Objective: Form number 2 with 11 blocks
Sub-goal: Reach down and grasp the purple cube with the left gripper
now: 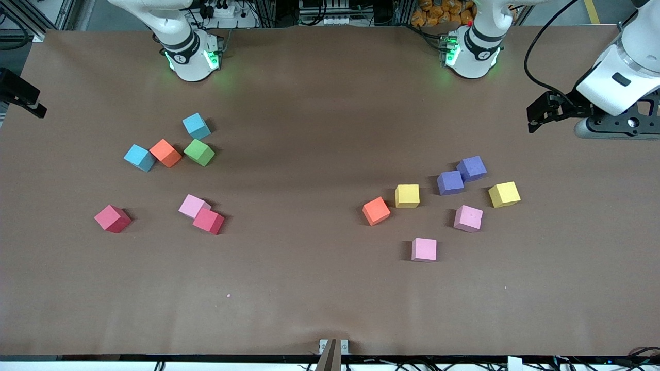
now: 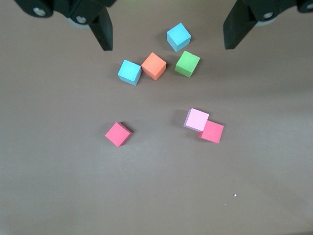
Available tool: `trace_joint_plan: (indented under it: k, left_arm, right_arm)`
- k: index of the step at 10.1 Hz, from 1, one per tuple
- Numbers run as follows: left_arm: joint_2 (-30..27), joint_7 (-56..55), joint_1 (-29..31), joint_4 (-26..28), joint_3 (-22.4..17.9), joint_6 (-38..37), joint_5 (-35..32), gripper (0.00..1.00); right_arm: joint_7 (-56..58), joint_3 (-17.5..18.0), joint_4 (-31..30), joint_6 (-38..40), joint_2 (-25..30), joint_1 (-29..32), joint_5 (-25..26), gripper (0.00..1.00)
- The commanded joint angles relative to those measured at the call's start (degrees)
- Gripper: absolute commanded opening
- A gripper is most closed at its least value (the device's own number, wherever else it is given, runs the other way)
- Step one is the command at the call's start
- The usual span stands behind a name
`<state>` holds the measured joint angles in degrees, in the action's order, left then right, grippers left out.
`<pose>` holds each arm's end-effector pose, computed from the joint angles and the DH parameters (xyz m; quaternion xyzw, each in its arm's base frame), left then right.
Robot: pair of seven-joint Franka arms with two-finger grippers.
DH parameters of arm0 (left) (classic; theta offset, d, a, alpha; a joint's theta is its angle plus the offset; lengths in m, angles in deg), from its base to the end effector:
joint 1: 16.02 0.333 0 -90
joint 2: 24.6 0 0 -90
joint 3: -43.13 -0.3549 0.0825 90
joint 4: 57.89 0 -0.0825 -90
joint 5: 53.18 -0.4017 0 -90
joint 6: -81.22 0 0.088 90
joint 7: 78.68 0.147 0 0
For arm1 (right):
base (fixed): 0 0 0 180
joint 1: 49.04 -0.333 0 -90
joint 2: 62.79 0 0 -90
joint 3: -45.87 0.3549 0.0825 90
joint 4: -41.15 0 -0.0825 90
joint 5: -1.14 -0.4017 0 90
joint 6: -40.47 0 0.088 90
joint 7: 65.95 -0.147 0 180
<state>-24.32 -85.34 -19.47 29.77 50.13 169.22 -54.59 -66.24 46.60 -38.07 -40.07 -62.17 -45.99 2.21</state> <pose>0.5621 -0.0997 0.6375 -0.9994 0.0326 -0.0023 0.0118 0.5485 -0.0252 0.7051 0.9995 -0.0245 0.0168 0.0096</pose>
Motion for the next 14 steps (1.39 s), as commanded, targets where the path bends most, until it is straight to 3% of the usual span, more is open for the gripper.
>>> trace_joint_plan:
  k: [1, 3, 7, 9, 12, 14]
  left_arm:
    - [0.16, 1.65, 0.02, -0.91, -0.23, -1.07, 1.32, 1.0]
    - [0.77, 1.74, 0.02, -0.39, -0.32, -0.9, 1.23, 1.0]
    - [13.39, -1.76, 0.11, 0.23, -0.23, 4.71, 1.58, 1.0]
    - [14.66, -2.82, 0.2, 7.56, -0.05, 10.93, 2.29, 1.0]
    - [14.75, -15.35, -1.55, 19.17, 1.26, 24.64, 2.2, 1.0]
    - [14.92, -17.41, -3.92, 27.44, 1.26, 34.56, 1.94, 1.0]
  right_arm:
    - [0.47, 0.41, 1.08, 1.09, -0.35, 0.91, -0.37, 1.0]
    - [0.38, 0.5, 1.08, 1.0, -0.44, 0.83, -0.37, 1.0]
    - [0.38, 0.59, 0.99, 1.09, -0.53, 0.65, -0.28, 1.0]
    - [0.38, 0.67, 0.9, 1.09, -0.53, 0.47, -0.28, 1.0]
    - [0.2, 0.67, 0.99, 1.09, -0.7, -1.01, 0.15, 1.0]
    - [0.12, 0.67, 0.99, 1.0, -0.79, -2.07, 0.33, 1.0]
